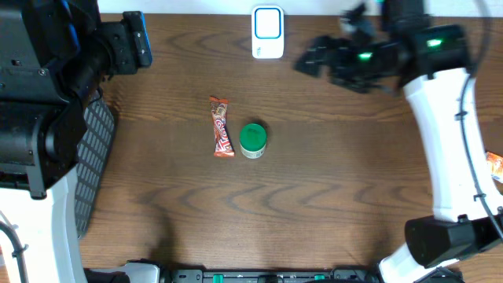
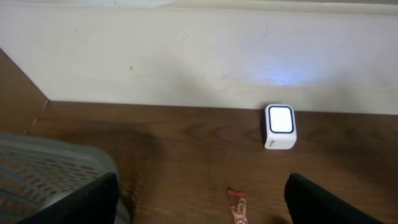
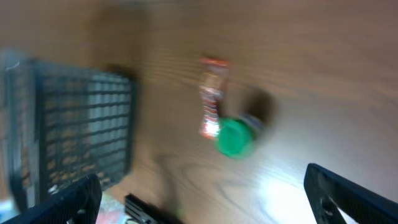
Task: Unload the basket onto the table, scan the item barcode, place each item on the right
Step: 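Reach the right gripper to the green-lidded jar and grasp it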
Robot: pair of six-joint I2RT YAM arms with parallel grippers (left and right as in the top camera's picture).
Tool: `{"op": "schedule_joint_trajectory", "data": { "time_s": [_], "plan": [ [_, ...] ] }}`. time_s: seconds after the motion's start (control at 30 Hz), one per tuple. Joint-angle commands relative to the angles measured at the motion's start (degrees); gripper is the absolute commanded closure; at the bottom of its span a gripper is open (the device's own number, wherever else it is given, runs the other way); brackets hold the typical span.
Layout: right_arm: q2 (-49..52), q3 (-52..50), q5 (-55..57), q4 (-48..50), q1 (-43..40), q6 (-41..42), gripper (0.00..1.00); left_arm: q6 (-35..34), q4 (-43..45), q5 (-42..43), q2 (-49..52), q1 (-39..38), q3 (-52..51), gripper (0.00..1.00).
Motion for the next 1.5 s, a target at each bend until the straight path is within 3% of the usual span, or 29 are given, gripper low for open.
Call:
{"op": "schedule_joint_trajectory", "data": {
  "time_s": [0.0, 0.33, 0.57, 0.73, 0.83, 1.0, 1.1, 1.47],
  "plan": [
    [-0.07, -0.15, -6.14, 6.16, 6.47, 1.18, 0.01, 0.76, 0.0, -0.72, -0.42, 0.28, -0.35, 0.15],
    [-0.09, -0.15, -5.29, 10.93, 11.93, 2.23, 0.01, 0.76, 0.0, -0.72, -0.42, 0.28, -0.35, 0.15],
    [0.59, -0.74, 17.4, 8.31, 15.5, 1.97, 0.01, 0.79, 0.0, -0.72, -0.42, 0.31, -0.35, 0.15],
    [4.79, -0.9, 17.94, 8.52, 17.55, 1.25, 0.01, 0.79, 0.0, -0.72, -0.42, 0.28, -0.35, 0.15],
    [10.62, -0.87, 17.9, 8.66, 19.19, -7.3, 0.01, 0.76, 0.0, -0.72, -0.42, 0.28, -0.35, 0.15],
    [17.53, -0.87, 17.29, 5.49, 20.02, -10.23, 0.01, 0.79, 0.0, -0.72, -0.42, 0.28, -0.35, 0.15],
    [22.58, -0.87, 17.57, 4.48, 20.72, -20.46, 0.01, 0.76, 0.0, -0.72, -0.42, 0.28, -0.35, 0.15],
    [28.48, -0.9, 21.59, -0.94, 21.53, -29.88, 0.01, 0.79, 0.0, -0.72, -0.42, 0.28, -0.35, 0.15]
  ]
}}
